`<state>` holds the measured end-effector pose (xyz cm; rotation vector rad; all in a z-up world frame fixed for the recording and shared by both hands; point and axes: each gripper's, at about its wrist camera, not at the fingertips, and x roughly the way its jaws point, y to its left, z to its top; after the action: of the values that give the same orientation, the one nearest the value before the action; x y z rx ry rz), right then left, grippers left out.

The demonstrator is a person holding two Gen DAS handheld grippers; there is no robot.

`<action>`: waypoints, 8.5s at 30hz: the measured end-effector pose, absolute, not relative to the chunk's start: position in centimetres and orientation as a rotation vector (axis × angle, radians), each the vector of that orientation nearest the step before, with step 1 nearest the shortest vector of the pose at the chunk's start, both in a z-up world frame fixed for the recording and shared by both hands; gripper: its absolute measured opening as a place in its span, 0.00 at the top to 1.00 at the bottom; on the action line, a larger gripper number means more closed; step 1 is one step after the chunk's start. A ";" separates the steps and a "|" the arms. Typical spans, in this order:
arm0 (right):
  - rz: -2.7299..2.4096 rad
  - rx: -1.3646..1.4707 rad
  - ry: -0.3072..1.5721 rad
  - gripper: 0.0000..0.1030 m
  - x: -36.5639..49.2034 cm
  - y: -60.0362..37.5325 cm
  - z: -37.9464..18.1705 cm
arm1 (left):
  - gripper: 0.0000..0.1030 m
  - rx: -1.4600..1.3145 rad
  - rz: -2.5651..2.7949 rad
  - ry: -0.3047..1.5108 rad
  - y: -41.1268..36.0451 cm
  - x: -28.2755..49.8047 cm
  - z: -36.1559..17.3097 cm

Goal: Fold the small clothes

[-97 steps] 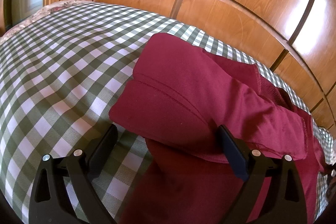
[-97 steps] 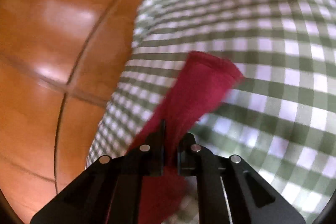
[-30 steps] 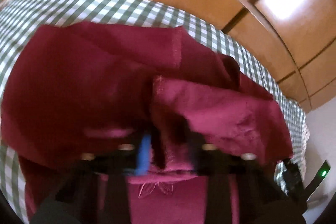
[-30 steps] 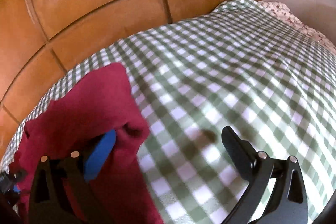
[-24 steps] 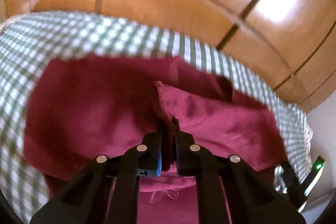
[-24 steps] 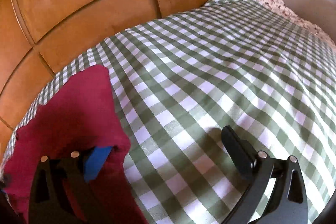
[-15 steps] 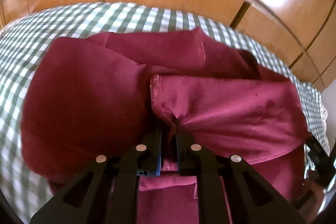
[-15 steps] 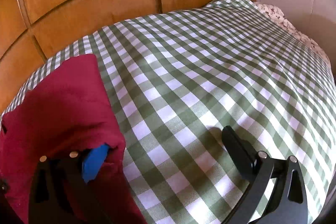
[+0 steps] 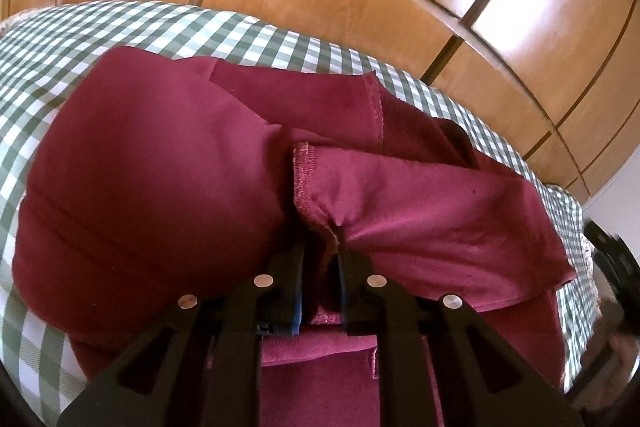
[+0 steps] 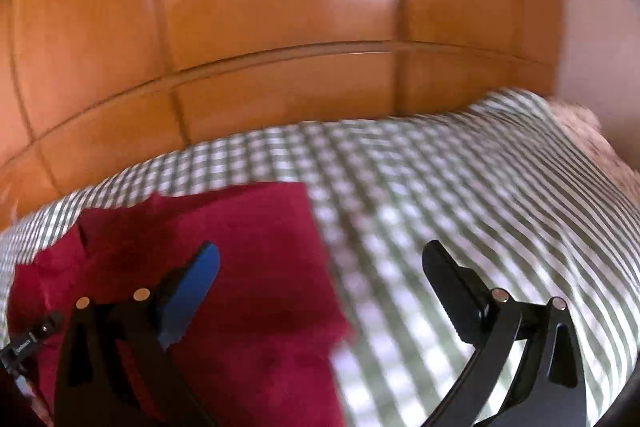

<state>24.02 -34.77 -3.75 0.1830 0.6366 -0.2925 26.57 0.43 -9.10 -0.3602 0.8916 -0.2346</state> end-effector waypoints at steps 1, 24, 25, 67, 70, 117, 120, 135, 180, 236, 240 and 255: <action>-0.262 0.175 0.647 0.02 25.1 -34.6 -4.2 | 0.88 -0.361 -0.235 0.891 0.4 26.5 -9.1; -0.510 0.262 0.864 0.02 25.1 -41.9 -10.6 | 0.55 -0.233 -0.252 0.881 -1.8 26.7 -8.7; -0.520 0.261 0.862 0.02 25.5 -42.2 -10.6 | 0.55 -0.223 -0.247 0.883 -1.8 26.8 -8.8; 0.089 0.640 0.800 0.10 4.7 -39.6 -9.7 | 0.04 -0.281 -0.265 0.807 7.2 5.8 -6.1; 0.155 0.707 0.786 0.30 2.5 -40.3 -9.8 | 0.06 -0.367 -0.296 0.811 9.2 4.0 -6.8; 0.849 0.981 0.578 0.86 -7.0 -36.8 -5.4 | 0.95 -0.698 -0.743 0.731 12.1 -6.3 0.2; 0.904 0.988 0.504 0.86 -8.0 -37.0 -3.9 | 0.95 -0.724 -0.768 0.672 12.9 -7.5 1.9; 1.030 1.062 0.367 0.86 -10.4 -38.3 -0.3 | 0.95 -0.743 -0.755 0.590 15.0 -7.0 6.4; 0.167 0.541 0.674 0.57 3.7 -36.5 -7.7 | 0.37 -0.304 -0.272 0.793 8.5 7.0 -5.0; 0.079 0.478 0.623 0.52 4.4 -37.0 -5.8 | 0.15 -0.168 -0.204 0.707 5.7 13.2 -5.1; 0.161 0.507 0.701 0.53 0.5 -36.9 -7.3 | 0.15 -0.152 -0.221 0.657 5.4 8.6 -4.8; 0.143 0.445 0.828 0.94 -4.1 -35.9 -11.1 | 0.15 -0.056 -0.143 0.710 6.0 5.2 -6.5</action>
<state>-4.10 -35.88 -11.14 0.4454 0.8285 0.1430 5.15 5.95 -6.48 -0.0559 0.7099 -0.1429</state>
